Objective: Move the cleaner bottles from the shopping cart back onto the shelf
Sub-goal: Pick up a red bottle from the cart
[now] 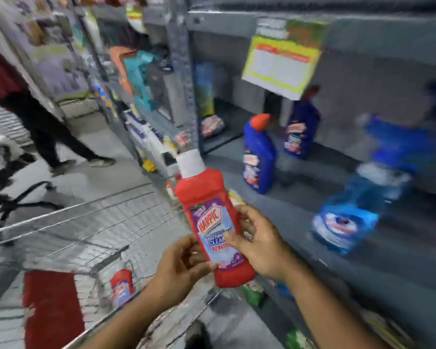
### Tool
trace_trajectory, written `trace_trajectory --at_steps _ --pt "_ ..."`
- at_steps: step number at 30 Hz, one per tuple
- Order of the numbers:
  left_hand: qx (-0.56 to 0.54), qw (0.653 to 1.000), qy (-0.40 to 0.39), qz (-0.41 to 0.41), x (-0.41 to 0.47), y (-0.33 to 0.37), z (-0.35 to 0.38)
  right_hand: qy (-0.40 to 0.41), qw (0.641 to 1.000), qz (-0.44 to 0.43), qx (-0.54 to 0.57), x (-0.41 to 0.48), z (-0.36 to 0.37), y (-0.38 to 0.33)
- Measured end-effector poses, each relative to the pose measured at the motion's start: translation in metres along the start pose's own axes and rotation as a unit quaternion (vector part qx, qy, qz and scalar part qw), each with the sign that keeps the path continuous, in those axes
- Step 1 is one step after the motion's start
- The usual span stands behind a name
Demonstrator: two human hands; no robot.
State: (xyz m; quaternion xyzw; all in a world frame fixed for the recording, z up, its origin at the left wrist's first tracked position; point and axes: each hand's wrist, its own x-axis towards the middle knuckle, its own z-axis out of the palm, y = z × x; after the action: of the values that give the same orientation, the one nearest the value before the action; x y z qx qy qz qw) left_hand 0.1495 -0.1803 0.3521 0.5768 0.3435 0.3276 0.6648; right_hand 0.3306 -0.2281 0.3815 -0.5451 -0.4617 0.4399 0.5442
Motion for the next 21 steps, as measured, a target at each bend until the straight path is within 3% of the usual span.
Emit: trace_trajectory --at_steps 6,12,21 --pt "0.075 0.976 -0.203 0.018 -0.011 -0.005 0.127 0.208 0.977 -0.041 -0.013 -0.145 -0.091 0.007" --pt "0.150 0.915 -0.364 0.084 -0.009 -0.008 0.296 0.415 0.903 -0.110 -0.019 -0.259 -0.183 0.005" --pt "0.195 0.835 -0.493 0.145 -0.042 -0.040 0.451 0.574 0.807 -0.125 -0.058 -0.373 -0.254 0.021"
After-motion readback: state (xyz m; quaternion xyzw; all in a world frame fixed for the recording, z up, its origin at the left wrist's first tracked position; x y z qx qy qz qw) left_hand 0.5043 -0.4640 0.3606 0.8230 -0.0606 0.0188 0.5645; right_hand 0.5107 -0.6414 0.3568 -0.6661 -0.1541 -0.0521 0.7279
